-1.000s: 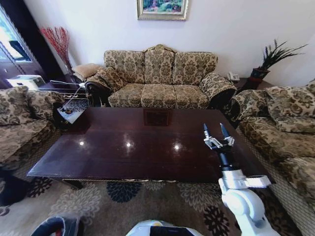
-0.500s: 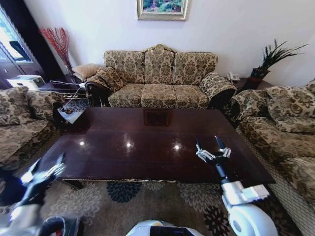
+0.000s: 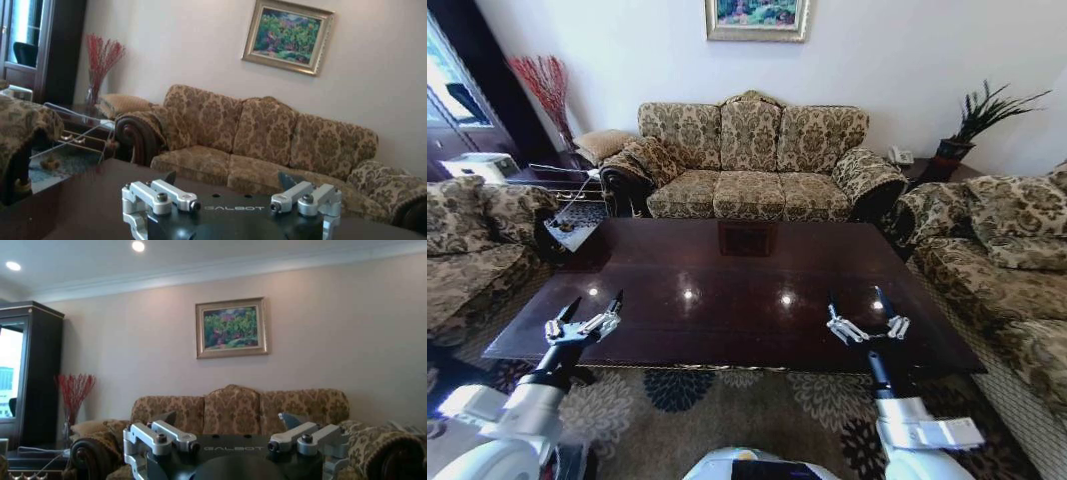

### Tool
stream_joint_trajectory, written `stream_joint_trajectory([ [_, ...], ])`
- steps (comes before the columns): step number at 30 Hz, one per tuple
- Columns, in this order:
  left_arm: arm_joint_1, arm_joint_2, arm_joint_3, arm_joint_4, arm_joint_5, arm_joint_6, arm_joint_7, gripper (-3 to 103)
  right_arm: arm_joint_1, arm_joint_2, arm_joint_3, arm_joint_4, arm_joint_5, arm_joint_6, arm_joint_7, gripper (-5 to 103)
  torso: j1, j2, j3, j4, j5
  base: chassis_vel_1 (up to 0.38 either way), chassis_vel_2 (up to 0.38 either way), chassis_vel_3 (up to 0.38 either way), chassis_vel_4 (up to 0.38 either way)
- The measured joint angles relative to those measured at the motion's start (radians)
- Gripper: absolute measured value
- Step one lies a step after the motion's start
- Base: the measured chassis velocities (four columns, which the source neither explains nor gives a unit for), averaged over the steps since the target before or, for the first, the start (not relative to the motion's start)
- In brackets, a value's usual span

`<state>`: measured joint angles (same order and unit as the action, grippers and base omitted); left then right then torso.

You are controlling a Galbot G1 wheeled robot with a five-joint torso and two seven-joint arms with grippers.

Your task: Move to the front of the table and place the trash on the table into the trash bin.

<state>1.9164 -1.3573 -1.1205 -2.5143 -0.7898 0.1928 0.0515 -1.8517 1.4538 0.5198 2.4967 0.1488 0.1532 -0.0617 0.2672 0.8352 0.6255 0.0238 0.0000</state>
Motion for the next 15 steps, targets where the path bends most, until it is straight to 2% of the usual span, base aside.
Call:
stream_joint_trajectory([
  [6, -0.020, 0.021, -0.001, 0.006, 0.000, 0.024, -0.008, 100, 0.001, -0.002, -0.014, 0.000, 0.000, -0.009, 0.008, 100, 0.000, 0.000, 0.000, -0.0003, -0.0001, 0.000, 0.000, 0.000, 0.000],
  [15, -0.022, 0.022, -0.002, 0.010, 0.000, 0.024, -0.008, 100, 0.002, -0.003, -0.014, 0.000, 0.002, -0.010, 0.009, 100, 0.000, 0.000, 0.000, -0.0002, 0.0000, 0.000, 0.000, 0.000, 0.000],
])
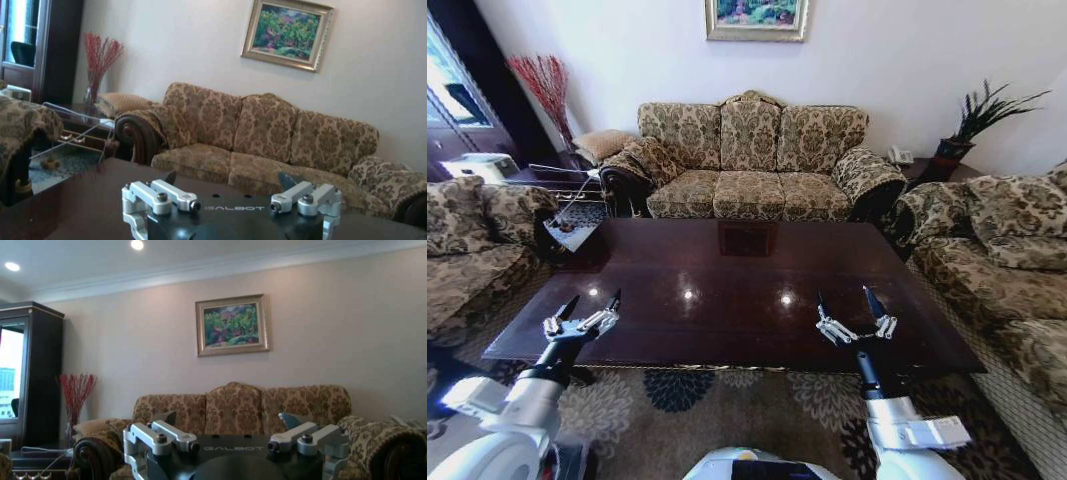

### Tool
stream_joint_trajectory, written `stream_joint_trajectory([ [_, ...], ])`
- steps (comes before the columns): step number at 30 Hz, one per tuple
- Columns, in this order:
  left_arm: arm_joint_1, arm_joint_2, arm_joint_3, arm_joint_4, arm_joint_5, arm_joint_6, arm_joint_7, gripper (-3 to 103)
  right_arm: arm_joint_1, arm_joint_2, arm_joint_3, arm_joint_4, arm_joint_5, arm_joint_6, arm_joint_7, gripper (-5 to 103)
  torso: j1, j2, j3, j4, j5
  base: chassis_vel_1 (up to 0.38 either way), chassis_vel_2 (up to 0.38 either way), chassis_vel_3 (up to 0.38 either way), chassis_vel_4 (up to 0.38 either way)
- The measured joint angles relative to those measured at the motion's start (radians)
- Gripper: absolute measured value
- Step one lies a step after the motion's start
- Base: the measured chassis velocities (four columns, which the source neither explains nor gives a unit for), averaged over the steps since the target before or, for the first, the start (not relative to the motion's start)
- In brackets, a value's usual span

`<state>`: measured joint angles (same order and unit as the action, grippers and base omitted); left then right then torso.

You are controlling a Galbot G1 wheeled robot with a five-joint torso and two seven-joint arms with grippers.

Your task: Move to the front of the table and place the trash on the table into the trash bin.

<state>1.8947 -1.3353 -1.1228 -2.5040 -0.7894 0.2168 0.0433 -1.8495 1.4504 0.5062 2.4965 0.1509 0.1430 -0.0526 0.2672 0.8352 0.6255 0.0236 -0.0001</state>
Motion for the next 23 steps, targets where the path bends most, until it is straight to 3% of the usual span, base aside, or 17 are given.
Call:
stream_joint_trajectory([
  [23, 0.000, 0.000, -0.001, 0.003, -0.001, -0.004, 0.000, 100, 0.001, -0.001, 0.002, -0.002, 0.004, -0.001, 0.001, 100, 0.000, 0.000, 0.000, 0.0000, 0.0000, 0.000, 0.000, 0.000, 0.000],
])
